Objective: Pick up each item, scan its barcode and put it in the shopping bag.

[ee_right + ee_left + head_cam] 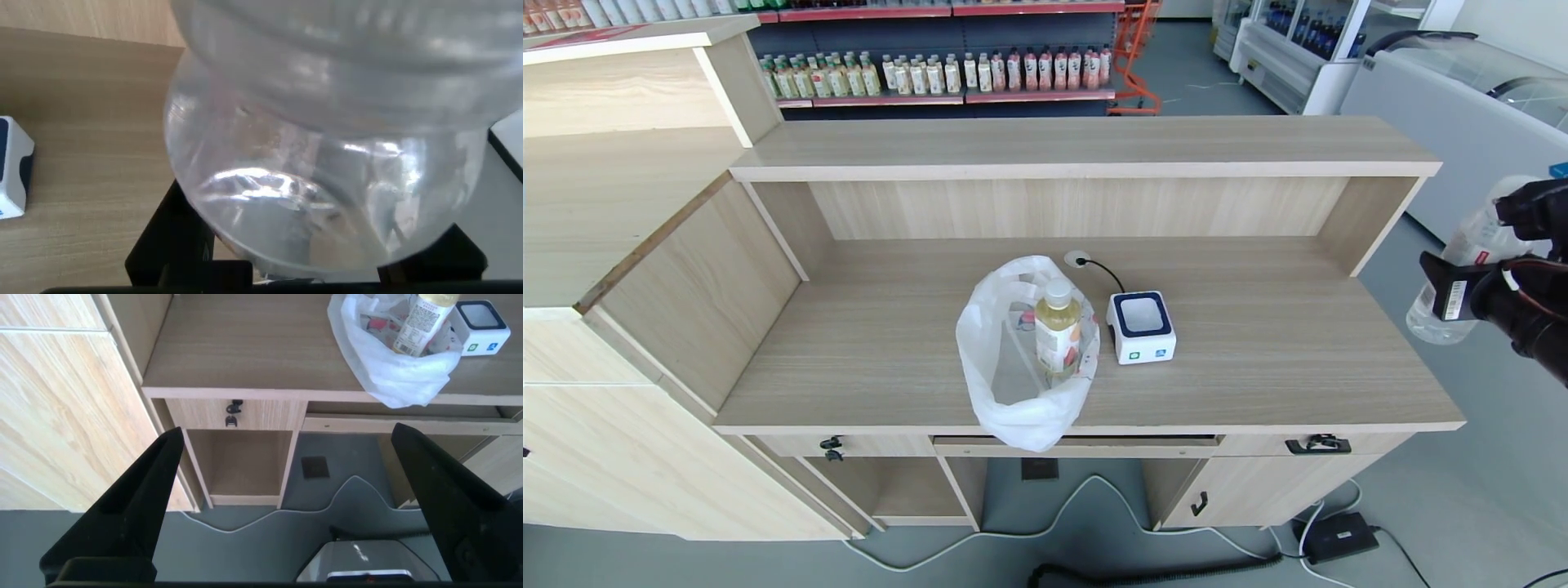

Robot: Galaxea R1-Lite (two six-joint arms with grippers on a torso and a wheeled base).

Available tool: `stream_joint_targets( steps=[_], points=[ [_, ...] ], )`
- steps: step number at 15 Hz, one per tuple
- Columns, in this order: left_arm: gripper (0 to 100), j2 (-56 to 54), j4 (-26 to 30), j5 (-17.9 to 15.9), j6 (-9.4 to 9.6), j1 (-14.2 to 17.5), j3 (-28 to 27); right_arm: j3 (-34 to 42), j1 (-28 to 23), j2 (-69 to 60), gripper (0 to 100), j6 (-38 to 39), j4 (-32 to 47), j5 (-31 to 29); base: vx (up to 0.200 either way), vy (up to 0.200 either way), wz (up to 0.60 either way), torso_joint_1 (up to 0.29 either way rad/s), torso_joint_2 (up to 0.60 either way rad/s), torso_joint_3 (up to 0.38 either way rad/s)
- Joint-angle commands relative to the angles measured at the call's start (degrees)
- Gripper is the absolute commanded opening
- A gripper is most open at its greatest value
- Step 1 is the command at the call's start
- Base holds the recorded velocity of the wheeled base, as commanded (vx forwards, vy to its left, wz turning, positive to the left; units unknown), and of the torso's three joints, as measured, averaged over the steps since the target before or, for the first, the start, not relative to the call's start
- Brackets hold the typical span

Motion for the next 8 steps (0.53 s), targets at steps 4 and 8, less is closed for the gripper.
stream_joint_targets(
  steps=[4,8],
  points=[
    [100,-0.02,0.0,-0.01,-0.02,0.03,0.02,0.58,0.87,-0.93,0,-2.27,-0.34,-0.08,0.0,0.0,0.0,0.0,0.0,0.0],
    [100,-0.02,0.0,-0.01,-0.02,0.03,0.02,0.58,0.87,-0.31,0,-2.09,-0.96,0.18,0.0,0.0,0.0,0.0,0.0,0.0]
  ],
)
